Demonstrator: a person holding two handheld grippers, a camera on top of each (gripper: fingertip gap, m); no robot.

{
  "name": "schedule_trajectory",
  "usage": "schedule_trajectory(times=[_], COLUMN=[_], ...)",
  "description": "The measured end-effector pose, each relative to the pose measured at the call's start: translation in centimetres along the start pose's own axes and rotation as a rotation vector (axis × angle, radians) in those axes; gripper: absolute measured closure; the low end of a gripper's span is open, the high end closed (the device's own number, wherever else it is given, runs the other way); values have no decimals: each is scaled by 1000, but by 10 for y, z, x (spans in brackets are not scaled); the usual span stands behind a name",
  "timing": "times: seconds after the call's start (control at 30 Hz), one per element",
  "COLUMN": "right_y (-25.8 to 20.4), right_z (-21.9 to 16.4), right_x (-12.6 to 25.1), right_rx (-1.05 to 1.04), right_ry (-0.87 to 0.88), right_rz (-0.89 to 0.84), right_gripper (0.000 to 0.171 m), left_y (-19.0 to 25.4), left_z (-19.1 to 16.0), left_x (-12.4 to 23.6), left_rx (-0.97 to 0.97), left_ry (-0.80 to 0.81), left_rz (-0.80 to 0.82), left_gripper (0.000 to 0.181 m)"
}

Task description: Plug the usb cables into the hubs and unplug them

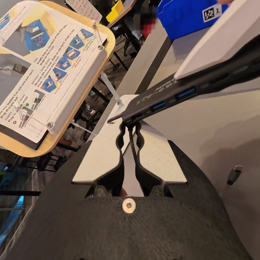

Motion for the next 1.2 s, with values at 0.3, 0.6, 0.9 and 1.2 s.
schedule_trajectory(times=[0.3, 0.6, 0.9, 1.2], right_y=[5, 10, 25, 21], right_z=[-13, -20, -32, -39], right_x=[-8, -7, -5, -10], right_rx=[-44, -104, -134, 14], right_ry=[-79, -57, -105, -167], right_rz=[-16, 34, 55, -14], right_gripper=[161, 162, 162, 162], left_y=[13, 2, 1, 15], left_z=[17, 16, 25, 46], left_x=[4, 11, 23, 33], left_rx=[-49, 2, -104, 169], left_ry=[24, 52, 0, 61], left_rz=[0, -5, 77, -186], left_gripper=[167, 167, 167, 167])
Point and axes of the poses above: each gripper's, where its closed fingertips meet, x back along the fingers, z out of its top, y = z × x across the jaws, the point moved 4 cm from there along x, back along the fingers, and after that the axes turned 10 degrees about -y, right-handed, at the moved point
